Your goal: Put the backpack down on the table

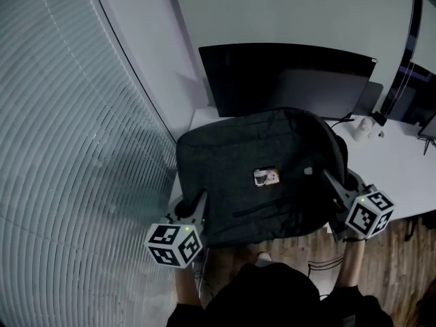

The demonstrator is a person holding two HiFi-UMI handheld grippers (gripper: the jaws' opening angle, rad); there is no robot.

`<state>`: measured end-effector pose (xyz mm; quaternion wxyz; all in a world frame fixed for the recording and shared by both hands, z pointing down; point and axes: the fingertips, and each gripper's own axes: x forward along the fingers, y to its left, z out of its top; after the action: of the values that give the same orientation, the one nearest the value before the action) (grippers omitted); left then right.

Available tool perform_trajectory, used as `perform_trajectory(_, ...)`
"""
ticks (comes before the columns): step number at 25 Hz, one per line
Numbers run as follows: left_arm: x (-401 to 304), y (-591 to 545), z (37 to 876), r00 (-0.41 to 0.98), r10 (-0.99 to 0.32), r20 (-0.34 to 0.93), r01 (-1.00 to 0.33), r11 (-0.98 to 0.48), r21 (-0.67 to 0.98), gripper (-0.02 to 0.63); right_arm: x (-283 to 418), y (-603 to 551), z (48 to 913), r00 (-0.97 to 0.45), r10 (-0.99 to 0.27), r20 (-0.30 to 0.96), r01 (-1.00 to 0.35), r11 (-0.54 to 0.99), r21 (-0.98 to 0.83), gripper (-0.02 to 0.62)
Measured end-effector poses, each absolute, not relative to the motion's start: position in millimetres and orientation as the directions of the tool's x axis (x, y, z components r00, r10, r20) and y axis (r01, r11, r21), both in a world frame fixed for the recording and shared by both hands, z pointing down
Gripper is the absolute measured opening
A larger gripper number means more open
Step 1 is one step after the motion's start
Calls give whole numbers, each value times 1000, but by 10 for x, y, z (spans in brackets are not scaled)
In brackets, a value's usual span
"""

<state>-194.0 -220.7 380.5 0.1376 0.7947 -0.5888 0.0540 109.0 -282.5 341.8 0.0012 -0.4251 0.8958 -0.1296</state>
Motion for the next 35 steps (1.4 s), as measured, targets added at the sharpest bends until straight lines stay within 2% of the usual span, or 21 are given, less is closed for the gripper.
perform_trajectory(17, -1938, -3269, 4278, 267, -894, 361, -960, -215, 179, 67, 1069, -4012, 3948, -660, -724, 202, -746, 597, -295, 106)
perform_trajectory(35, -1977, -3698, 5169, 293, -791, 537, -952, -190, 239, 67, 1020, -4442, 4899, -642, -682, 352, -763, 517, -388, 106)
